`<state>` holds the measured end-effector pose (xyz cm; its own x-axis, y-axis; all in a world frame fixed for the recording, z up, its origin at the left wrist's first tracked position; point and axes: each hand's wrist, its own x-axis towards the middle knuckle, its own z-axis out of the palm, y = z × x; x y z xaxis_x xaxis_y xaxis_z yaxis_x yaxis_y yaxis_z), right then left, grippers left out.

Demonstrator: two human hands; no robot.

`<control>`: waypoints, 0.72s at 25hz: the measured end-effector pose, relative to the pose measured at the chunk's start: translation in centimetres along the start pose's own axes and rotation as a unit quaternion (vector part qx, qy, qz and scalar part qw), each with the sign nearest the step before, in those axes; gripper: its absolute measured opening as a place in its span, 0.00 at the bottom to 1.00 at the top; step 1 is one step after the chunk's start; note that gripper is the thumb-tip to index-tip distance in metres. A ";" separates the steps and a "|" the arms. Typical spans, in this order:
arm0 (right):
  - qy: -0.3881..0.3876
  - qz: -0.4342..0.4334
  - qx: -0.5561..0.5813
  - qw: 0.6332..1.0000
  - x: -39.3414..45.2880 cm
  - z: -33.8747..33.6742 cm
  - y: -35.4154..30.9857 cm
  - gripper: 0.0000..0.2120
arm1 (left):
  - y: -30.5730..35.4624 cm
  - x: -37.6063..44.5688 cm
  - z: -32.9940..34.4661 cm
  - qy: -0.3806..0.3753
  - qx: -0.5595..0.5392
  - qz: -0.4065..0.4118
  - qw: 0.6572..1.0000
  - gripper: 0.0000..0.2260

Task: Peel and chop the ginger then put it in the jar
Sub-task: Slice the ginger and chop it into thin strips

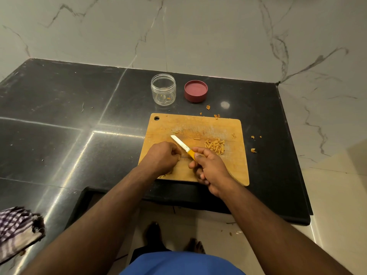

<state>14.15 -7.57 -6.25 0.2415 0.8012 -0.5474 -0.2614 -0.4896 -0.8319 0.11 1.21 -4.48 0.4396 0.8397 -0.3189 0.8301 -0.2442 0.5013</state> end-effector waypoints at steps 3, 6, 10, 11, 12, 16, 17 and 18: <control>0.029 0.014 -0.034 0.999 0.1 -0.2 0.0 0.11 | -0.1 0.1 0.1 -0.001 -0.004 -0.002 1.000 0.11; 0.046 0.026 -0.048 0.997 -0.3 -0.9 0.1 0.10 | -0.2 0.2 0.1 0.001 -0.007 -0.002 1.000 0.11; 0.049 0.026 -0.041 0.998 -1.4 -1.8 0.8 0.11 | -0.4 0.1 0.1 0.001 -0.012 0.009 1.000 0.11; 0.048 0.024 -0.039 0.998 -1.7 -1.9 0.9 0.11 | -0.4 0.1 0.1 0.002 -0.015 0.009 1.000 0.11; 0.047 0.021 -0.038 0.998 -1.9 -2.0 1.0 0.11 | -0.4 0.1 0.1 0.004 -0.018 0.007 1.000 0.12; 0.027 0.019 0.023 0.999 -2.4 -2.1 0.9 0.11 | -0.4 0.1 0.2 0.002 -0.032 -0.009 0.999 0.13; 0.020 0.020 0.048 0.998 -2.4 -2.2 0.9 0.11 | -0.4 0.1 0.3 0.003 -0.039 -0.014 0.999 0.14; 0.016 0.021 0.069 0.997 -2.5 -2.5 0.9 0.11 | -0.4 0.1 0.2 0.007 -0.050 -0.019 0.999 0.15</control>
<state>15.61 -10.90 -5.85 0.2577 0.7683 -0.5859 -0.3979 -0.4682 -0.7890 -0.06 1.30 -4.91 0.4037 0.8539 -0.3285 0.8070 -0.1632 0.5675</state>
